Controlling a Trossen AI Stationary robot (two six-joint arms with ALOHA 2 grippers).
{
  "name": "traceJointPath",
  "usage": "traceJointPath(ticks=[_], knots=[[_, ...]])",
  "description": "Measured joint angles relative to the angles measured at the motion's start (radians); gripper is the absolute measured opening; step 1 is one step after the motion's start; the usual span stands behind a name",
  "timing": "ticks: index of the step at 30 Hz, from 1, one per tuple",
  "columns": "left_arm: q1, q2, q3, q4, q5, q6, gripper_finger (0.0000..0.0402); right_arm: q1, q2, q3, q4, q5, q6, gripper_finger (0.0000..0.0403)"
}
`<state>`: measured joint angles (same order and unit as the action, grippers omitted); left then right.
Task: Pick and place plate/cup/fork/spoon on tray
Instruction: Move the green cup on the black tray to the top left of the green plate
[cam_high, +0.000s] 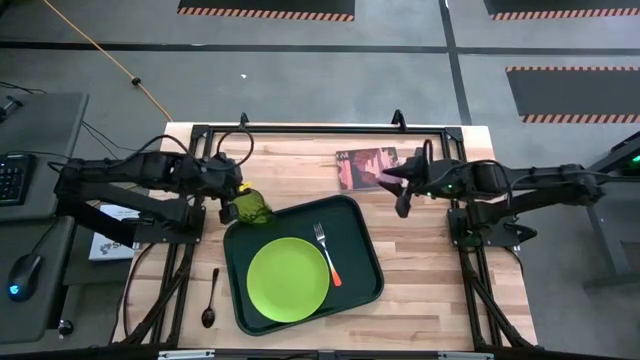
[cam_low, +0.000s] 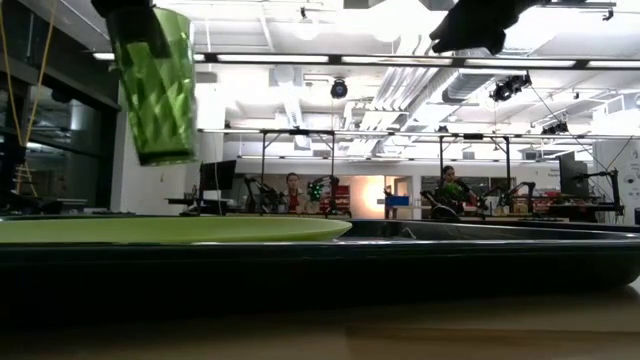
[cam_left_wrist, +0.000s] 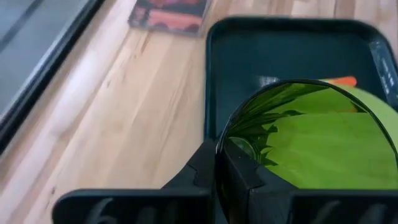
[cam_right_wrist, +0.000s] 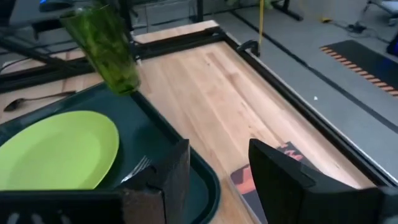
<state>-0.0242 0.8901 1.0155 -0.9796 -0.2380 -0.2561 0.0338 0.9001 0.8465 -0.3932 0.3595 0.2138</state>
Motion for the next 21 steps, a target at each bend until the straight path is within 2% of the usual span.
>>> traceJointPath(ticks=[4,9,16,18,21], knots=[[-0.003,0.012,0.016,-0.096,0.054,-0.051,0.0001,0.0,-0.025,-0.025,0.005,0.032,0.018,0.0158],[-0.041,0.013,0.023,-0.135,0.124,-0.083,0.0001,0.0,-0.015,-0.027,0.011,0.032,0.015,0.0158],[-0.102,0.011,0.023,-0.211,0.11,-0.084,0.0001,0.0,-0.01,-0.027,0.01,0.034,0.019,0.0158],[-0.121,0.021,0.023,-0.261,0.075,-0.107,0.0001,0.0,-0.009,-0.027,0.01,0.033,0.033,0.0158],[-0.159,0.022,-0.007,-0.252,0.068,-0.149,0.0001,0.0,-0.009,-0.027,0.01,0.034,0.045,0.0158]])
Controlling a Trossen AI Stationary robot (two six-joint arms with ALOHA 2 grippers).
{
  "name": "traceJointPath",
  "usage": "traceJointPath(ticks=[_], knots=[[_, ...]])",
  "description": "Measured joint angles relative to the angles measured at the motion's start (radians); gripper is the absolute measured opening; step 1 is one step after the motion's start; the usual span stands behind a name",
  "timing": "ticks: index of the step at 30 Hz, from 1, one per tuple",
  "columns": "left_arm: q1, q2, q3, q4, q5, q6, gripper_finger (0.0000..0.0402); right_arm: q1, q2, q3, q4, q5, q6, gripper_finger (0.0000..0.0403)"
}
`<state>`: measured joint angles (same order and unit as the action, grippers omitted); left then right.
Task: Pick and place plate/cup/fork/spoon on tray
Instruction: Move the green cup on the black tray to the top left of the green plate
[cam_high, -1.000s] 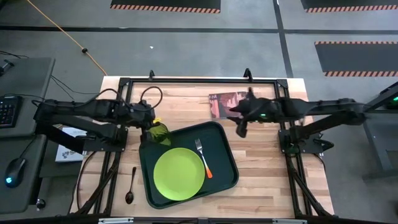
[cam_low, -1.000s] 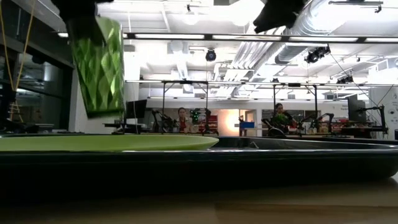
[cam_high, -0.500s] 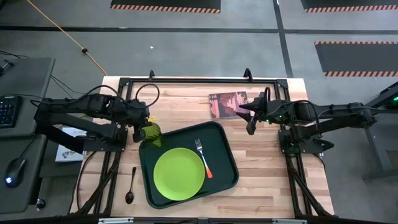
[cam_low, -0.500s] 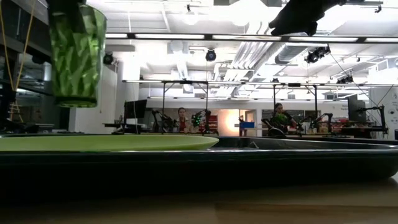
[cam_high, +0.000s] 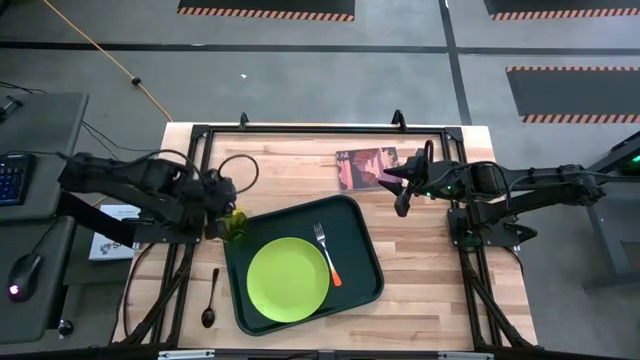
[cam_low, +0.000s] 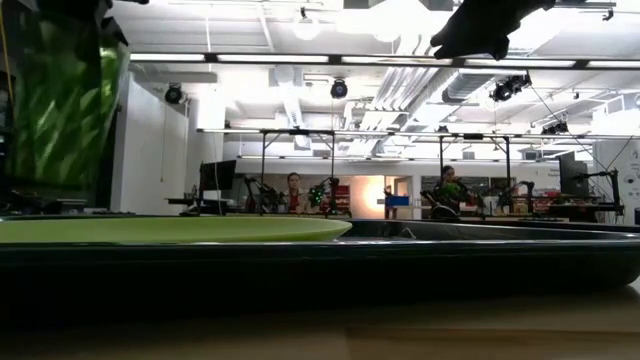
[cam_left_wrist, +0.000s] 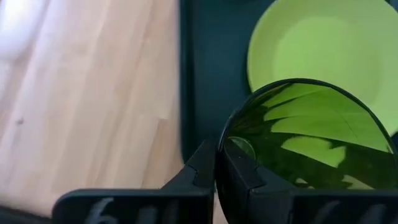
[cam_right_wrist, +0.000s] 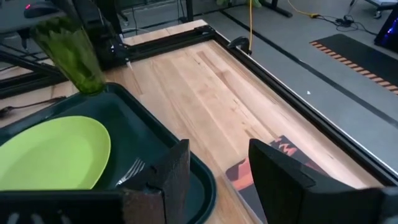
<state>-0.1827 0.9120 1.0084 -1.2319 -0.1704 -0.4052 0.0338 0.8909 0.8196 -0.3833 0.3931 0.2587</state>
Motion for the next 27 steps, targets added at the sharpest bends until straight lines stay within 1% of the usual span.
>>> traceJointPath(ticks=[4,9,13,20,27], knots=[[-0.06,0.002,-0.054,0.054,-0.007,-0.041,0.0001,0.0,0.0,0.0,0.0,0.0,0.007,0.0158],[-0.114,0.006,-0.099,0.074,-0.108,-0.113,0.0001,0.0,0.0,0.0,0.0,0.0,0.007,0.0158],[-0.146,0.006,-0.109,0.088,-0.161,-0.162,0.0001,0.0,0.0,0.0,0.0,0.0,0.006,0.0158],[-0.185,0.004,-0.17,0.094,-0.168,-0.27,0.0004,0.0,0.0,0.0,0.0,-0.003,0.003,0.0158],[-0.192,0.004,-0.176,0.136,-0.155,-0.291,0.0013,0.0,0.0,0.0,0.0,-0.004,0.003,0.0158]])
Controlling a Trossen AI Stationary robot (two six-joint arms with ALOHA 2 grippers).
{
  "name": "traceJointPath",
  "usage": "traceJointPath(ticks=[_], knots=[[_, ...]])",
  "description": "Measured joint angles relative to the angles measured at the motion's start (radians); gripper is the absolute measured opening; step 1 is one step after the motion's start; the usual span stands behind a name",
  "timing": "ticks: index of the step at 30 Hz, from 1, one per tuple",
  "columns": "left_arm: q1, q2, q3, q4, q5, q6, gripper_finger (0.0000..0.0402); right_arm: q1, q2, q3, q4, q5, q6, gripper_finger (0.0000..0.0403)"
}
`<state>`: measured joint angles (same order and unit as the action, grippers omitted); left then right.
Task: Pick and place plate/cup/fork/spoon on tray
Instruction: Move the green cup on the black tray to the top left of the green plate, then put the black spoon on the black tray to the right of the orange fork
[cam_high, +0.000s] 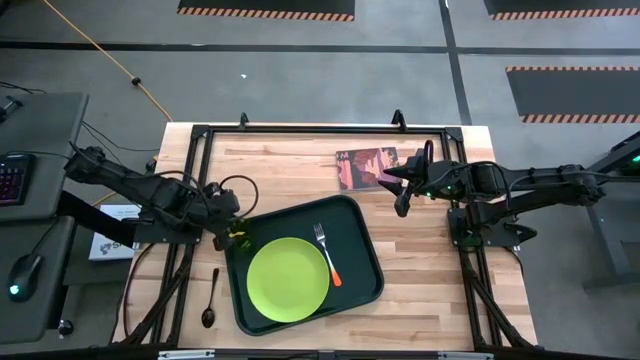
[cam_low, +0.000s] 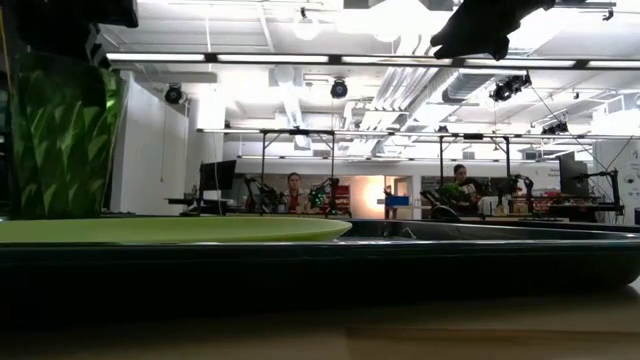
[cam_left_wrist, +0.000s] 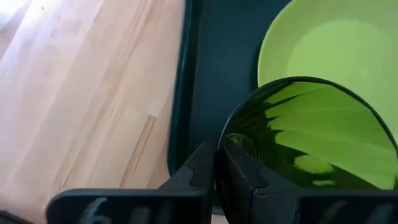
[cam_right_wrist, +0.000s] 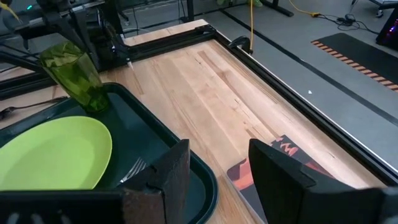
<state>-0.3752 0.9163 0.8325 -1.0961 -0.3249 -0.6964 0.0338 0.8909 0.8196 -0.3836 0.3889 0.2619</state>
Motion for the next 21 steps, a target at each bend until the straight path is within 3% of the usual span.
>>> traceJointPath(ticks=[7,21], knots=[[0.001,-0.001,0.043,-0.007,0.035,0.031,0.0044,0.0,0.0,0.0,0.0,0.003,0.0,0.0158],[0.0,-0.001,0.255,0.003,0.031,0.175,0.0185,0.0,0.0,0.0,0.001,0.003,0.0,0.0158]])
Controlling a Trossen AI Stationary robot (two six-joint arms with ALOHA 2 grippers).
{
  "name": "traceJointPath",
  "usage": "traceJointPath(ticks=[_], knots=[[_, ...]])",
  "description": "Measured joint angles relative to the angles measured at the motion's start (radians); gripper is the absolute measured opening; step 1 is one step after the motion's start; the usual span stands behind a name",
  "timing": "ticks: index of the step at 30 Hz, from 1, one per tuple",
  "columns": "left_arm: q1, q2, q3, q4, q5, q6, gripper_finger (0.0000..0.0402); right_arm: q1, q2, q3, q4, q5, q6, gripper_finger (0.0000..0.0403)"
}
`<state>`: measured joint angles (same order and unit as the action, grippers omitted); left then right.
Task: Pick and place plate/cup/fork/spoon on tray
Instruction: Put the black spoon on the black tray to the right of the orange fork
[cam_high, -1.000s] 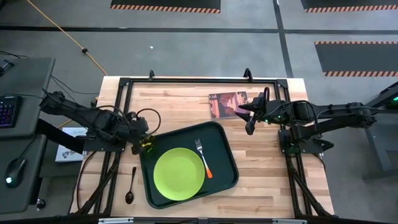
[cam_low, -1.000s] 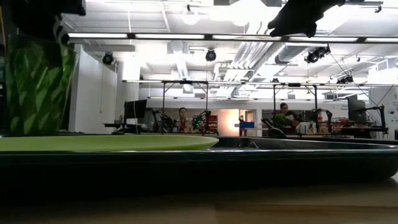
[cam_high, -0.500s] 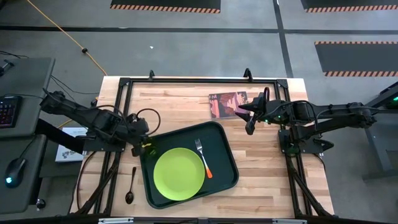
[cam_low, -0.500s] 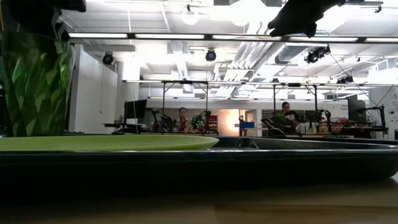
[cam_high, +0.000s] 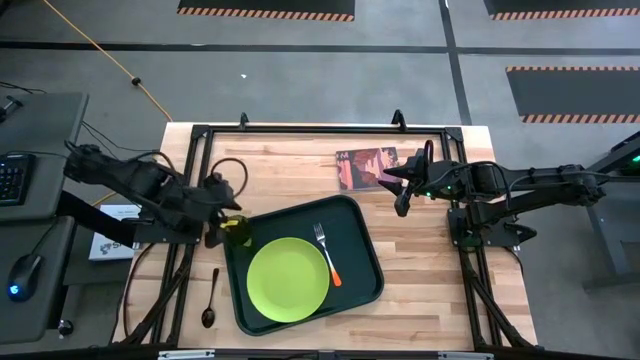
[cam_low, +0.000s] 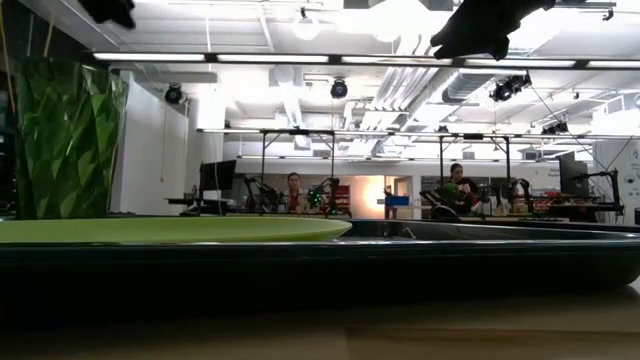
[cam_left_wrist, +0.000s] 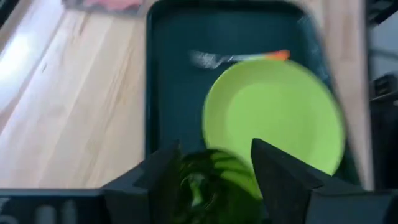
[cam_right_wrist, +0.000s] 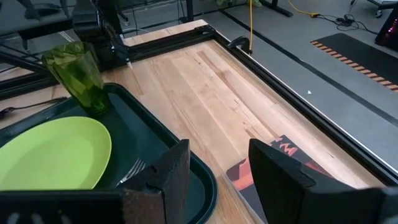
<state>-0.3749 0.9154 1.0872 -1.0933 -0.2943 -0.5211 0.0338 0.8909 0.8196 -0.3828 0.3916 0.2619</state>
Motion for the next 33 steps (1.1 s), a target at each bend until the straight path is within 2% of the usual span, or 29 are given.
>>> traceJointPath(ticks=[6,9,19,23,27,33], knots=[[-0.056,0.001,0.026,0.071,0.153,-0.047,0.0214,0.0,0.0,0.0,0.0,-0.001,0.004,0.0158],[-0.105,0.011,0.026,0.07,0.187,-0.07,0.0217,0.0,0.0,0.0,0.0,-0.001,0.0,0.0158],[-0.222,0.032,0.021,0.076,0.124,-0.122,0.0212,0.0,0.0,0.0,0.0,-0.02,0.0,0.0158],[-0.263,0.032,-0.036,0.12,0.123,-0.162,0.0212,0.0,0.0,0.0,0.0,-0.022,-0.008,0.0158],[-0.342,0.027,-0.125,0.192,0.129,-0.276,0.0212,0.0,0.0,0.0,0.0,-0.021,-0.019,0.0158],[-0.499,0.027,-0.229,0.288,0.126,-0.531,0.0211,0.0,0.0,0.0,0.0,-0.021,-0.042,0.0158]])
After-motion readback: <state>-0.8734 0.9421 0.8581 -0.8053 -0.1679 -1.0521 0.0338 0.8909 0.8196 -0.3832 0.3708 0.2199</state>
